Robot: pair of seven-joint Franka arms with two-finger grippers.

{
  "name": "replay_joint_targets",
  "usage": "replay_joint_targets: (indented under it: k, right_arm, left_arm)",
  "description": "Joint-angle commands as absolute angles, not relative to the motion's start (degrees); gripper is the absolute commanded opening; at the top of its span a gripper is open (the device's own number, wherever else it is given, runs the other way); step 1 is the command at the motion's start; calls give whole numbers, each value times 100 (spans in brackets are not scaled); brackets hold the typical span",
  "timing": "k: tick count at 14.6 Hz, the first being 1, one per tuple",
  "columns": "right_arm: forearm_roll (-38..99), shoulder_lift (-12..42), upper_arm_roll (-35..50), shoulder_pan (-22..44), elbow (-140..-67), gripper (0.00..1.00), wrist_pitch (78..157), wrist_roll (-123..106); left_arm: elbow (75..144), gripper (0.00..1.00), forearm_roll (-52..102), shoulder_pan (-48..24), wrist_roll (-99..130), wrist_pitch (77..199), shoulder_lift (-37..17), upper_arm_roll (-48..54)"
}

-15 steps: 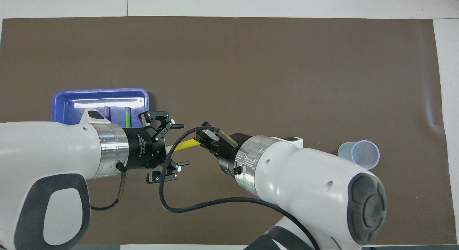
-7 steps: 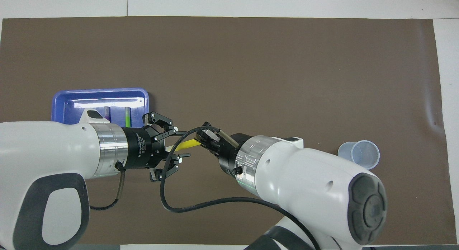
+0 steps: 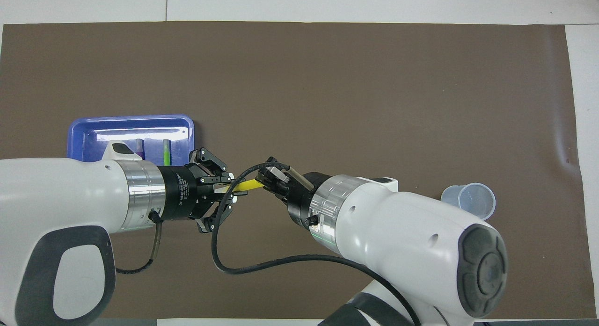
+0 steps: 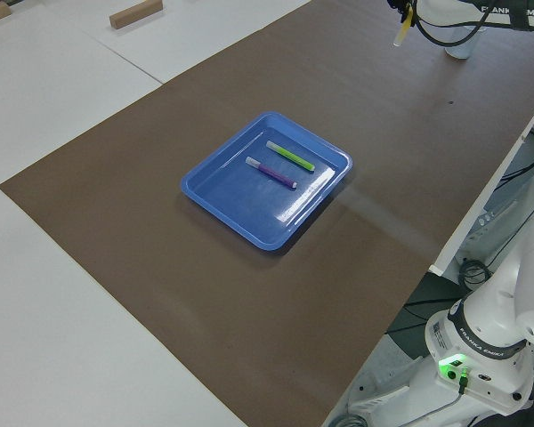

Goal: Right arm passes pens to left for tray arrangement
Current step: 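Place the yellow pen in the tray while the right gripper withdraws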

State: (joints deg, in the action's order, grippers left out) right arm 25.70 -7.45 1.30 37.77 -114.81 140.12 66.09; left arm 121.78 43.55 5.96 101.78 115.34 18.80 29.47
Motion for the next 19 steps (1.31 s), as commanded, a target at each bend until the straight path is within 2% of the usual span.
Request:
replay_joint_targets:
  k: [1,6,7,8,9,11,13,15,19]
  right_arm:
    - [2681,-870,158,3718,-11628,0,14089,6609]
    - [2681,-870,158,3718,-11628,0,14089,6601]
    - [2681,-861,158,3709,-11619,5,14089,6592]
    - [2681,-861,158,3709,-11619,20,14089,6592]
    - [2681,-861,158,3709,-11619,45,14089,6592]
    - [2681,-861,150,3709,-11619,71,14098,6574]
    - [2681,-853,150,3700,-11610,77,14098,6566]
    - [2672,-844,149,3613,-11593,100,14037,6522]
    - [2611,-870,123,2991,-11514,100,13037,5436]
  left_arm:
    - [12278,0,4456,615,9906,11628,2021,2909]
    - [12278,0,4465,624,9888,11645,2013,2900]
    - [12278,0,4465,624,9888,11654,1978,2892]
    - [12252,0,4465,633,9896,11654,1969,2883]
    - [12235,0,4465,650,9888,11654,1969,2883]
    - [12226,0,4465,712,9879,11654,1951,2883]
    - [12226,0,4465,721,9879,11654,1951,2883]
    - [12226,0,4465,738,9870,11672,1942,2883]
    - [12225,0,4456,1150,8662,11444,1942,2874]
